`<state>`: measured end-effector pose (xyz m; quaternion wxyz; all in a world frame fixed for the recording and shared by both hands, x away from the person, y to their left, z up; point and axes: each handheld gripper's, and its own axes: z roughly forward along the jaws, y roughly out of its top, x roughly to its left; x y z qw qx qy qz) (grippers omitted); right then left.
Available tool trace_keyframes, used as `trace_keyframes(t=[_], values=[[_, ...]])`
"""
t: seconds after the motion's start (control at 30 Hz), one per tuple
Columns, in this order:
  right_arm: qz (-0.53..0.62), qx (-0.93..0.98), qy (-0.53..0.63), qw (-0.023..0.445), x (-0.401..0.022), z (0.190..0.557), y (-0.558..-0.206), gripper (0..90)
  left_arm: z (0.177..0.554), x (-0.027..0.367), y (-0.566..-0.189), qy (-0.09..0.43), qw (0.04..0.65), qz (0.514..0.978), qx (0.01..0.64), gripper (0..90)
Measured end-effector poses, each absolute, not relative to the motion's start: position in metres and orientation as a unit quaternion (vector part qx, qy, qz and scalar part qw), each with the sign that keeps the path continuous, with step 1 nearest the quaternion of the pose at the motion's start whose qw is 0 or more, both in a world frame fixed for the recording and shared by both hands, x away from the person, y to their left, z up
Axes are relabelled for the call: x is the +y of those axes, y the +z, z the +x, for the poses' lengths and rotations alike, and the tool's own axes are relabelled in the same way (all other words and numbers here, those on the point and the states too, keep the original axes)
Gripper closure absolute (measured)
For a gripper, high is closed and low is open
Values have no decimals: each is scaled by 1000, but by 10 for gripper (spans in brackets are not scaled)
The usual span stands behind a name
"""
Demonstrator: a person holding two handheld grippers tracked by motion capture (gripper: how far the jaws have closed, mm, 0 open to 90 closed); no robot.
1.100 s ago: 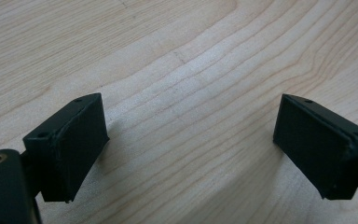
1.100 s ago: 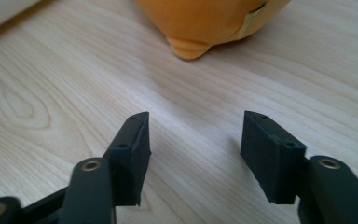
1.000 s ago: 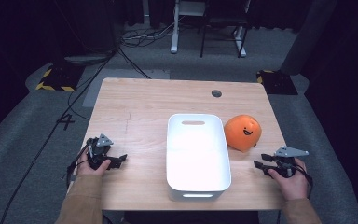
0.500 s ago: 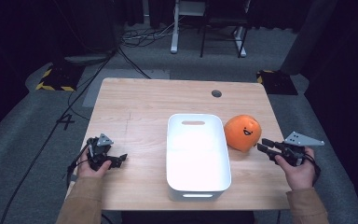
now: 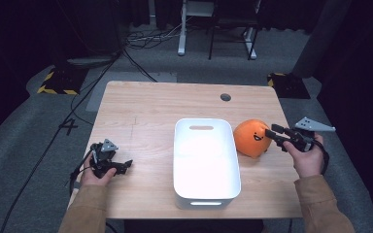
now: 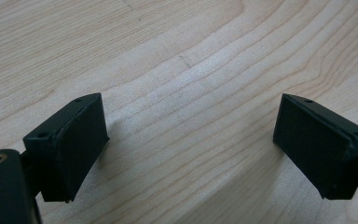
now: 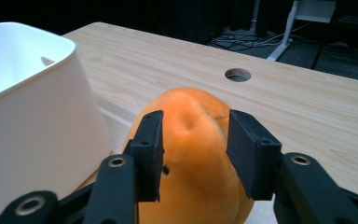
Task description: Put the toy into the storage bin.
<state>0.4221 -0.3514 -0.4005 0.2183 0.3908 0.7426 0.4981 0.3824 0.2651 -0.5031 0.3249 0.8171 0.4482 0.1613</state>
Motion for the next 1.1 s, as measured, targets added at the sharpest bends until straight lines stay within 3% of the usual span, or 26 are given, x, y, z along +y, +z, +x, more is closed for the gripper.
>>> trace_keyframes(t=[0.23, 0.43, 0.53, 1.1], values=[[410, 741, 493, 198, -344, 449, -414, 462, 382, 265, -503, 164, 323, 818, 448, 99], [397, 752, 502, 158, -342, 456, -416, 659, 382, 265, -503, 165, 322, 816, 450, 100], [378, 765, 495, 163, -340, 453, -411, 747, 382, 264, -503, 164, 322, 816, 451, 100], [337, 764, 514, 197, -337, 433, -361, 797, 382, 264, -503, 165, 321, 815, 453, 100]])
